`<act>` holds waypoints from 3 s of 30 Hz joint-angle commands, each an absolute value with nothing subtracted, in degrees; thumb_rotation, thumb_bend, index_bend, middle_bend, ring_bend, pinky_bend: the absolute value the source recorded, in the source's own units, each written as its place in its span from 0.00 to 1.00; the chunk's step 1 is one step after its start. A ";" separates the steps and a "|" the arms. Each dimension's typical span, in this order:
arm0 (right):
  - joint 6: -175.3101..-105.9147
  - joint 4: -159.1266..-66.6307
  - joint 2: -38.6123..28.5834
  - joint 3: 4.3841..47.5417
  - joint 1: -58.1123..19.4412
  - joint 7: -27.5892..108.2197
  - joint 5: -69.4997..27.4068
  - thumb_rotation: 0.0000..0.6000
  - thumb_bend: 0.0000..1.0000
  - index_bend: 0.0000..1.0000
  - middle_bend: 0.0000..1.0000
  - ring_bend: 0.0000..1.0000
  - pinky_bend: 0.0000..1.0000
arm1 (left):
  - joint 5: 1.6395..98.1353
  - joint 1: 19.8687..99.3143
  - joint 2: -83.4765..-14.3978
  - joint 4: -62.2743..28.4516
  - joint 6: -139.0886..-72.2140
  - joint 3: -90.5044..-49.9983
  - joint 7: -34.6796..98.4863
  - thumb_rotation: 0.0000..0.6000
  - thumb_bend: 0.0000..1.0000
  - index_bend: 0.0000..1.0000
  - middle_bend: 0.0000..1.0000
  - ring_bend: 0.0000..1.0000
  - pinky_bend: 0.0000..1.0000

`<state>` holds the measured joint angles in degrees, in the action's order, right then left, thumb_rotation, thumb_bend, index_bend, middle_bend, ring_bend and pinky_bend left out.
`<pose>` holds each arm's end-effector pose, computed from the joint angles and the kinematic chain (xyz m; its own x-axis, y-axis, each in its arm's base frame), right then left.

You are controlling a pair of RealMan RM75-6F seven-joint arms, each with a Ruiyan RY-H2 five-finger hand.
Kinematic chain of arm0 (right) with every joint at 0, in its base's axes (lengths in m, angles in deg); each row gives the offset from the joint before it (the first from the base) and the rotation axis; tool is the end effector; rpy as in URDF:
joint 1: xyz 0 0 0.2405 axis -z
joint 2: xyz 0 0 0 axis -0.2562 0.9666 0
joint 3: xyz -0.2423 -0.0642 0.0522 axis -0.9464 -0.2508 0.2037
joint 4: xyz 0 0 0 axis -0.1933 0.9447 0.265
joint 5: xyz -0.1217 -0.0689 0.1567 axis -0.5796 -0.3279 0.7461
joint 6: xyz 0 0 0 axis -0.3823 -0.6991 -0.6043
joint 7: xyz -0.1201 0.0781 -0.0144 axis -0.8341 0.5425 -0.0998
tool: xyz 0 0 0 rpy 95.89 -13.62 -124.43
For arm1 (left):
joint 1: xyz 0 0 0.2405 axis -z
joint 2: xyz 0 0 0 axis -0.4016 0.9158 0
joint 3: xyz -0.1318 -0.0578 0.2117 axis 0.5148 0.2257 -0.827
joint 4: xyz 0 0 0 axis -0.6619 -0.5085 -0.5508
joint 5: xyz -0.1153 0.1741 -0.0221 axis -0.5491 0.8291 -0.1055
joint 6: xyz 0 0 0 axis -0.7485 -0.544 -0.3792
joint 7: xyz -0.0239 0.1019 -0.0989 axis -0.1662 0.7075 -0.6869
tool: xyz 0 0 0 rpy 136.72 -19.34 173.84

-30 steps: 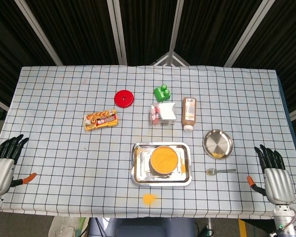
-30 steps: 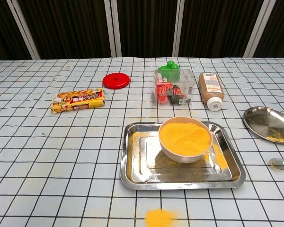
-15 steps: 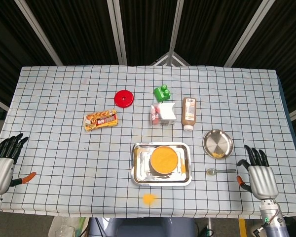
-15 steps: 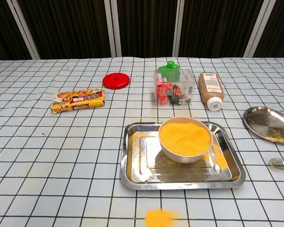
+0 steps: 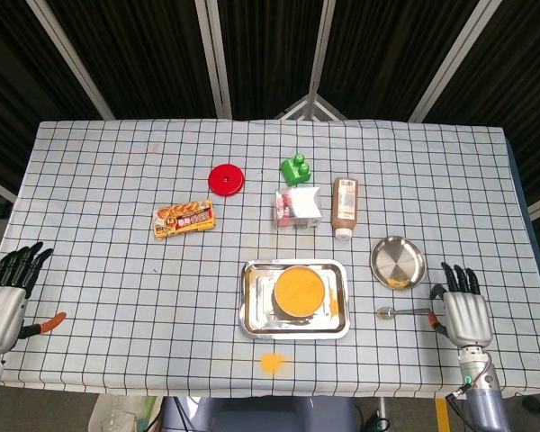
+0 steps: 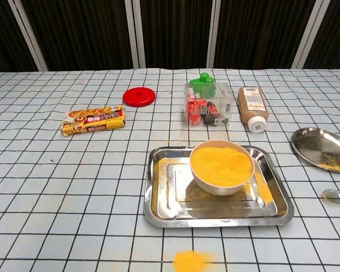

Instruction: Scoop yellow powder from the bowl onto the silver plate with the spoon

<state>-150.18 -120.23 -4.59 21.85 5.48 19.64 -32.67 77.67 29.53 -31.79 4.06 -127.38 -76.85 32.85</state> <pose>-0.3242 -0.2138 0.0561 0.5164 -0.1706 0.8392 -0.8423 0.0753 0.5336 -0.2947 0.1808 0.1432 0.3729 0.0041 0.9279 0.9252 -0.0782 -0.3714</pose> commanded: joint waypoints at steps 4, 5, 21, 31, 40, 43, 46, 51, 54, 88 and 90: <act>-148.96 -117.61 -6.48 21.39 4.77 18.73 -32.06 1.00 0.35 0.50 0.10 0.00 0.00 | 77.56 29.51 -31.76 4.14 -127.33 -76.86 32.94 1.00 0.00 0.00 0.00 0.00 0.00; -148.95 -117.48 -6.60 21.39 4.74 18.74 -32.05 1.00 0.35 0.50 0.10 0.00 0.00 | 77.55 29.51 -31.77 4.15 -127.31 -76.87 32.97 1.00 0.00 0.00 0.00 0.00 0.00; -147.38 -114.90 -9.31 21.05 3.47 19.26 -31.89 1.00 0.42 0.50 0.10 0.00 0.00 | 76.42 29.58 -31.92 4.54 -126.71 -76.66 33.70 1.00 0.00 0.00 0.00 0.00 0.00; -147.17 -114.08 -9.59 20.85 3.63 18.08 -30.69 1.00 0.42 0.50 0.10 0.00 0.00 | 76.18 29.53 -31.83 4.72 -126.68 -76.62 33.67 1.00 0.00 0.00 0.00 0.00 0.00; -147.31 -113.55 -10.01 20.26 3.78 16.99 -30.54 1.00 0.42 0.50 0.10 0.00 0.00 | 76.14 29.52 -31.67 4.87 -126.60 -76.67 33.44 1.00 0.00 0.00 0.00 0.00 0.00; -147.26 -113.25 -10.20 20.11 3.72 17.05 -30.68 1.00 0.42 0.50 0.10 0.00 0.00 | 76.16 29.53 -31.66 4.87 -126.56 -76.70 33.40 1.00 0.00 0.00 0.00 0.00 0.00; -147.23 -112.92 -10.36 19.96 3.65 17.12 -30.88 1.00 0.42 0.50 0.10 0.00 0.00 | 76.13 29.54 -31.66 4.90 -126.51 -76.71 33.40 1.00 0.00 0.00 0.00 0.00 0.00; -147.01 -112.11 -10.63 19.72 3.56 17.10 -30.98 1.00 0.42 0.50 0.10 0.00 0.00 | 76.15 29.51 -31.65 4.94 -126.54 -76.74 33.46 1.00 0.00 0.00 0.00 0.00 0.00; -146.85 -111.77 -10.74 19.61 3.49 17.08 -31.03 1.00 0.42 0.50 0.10 0.00 0.00 | 76.08 29.51 -31.65 4.94 -126.51 -76.73 33.47 1.00 0.00 0.00 0.00 0.00 0.00; -146.70 -111.34 -11.04 18.99 3.47 16.80 -31.24 1.00 0.48 0.57 0.12 0.00 0.00 | 75.68 29.53 -31.63 5.27 -126.19 -76.73 33.62 1.00 0.00 0.00 0.00 0.00 0.00; -146.80 -111.47 -10.96 19.03 3.49 16.82 -31.25 1.00 0.48 0.57 0.12 0.00 0.00 | 75.67 29.53 -31.62 5.28 -126.18 -76.72 33.64 1.00 0.00 0.00 0.00 0.00 0.00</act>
<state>-146.79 -111.46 -10.97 19.03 3.48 16.82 -31.25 75.66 29.53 -31.62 5.28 -126.18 -76.72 33.64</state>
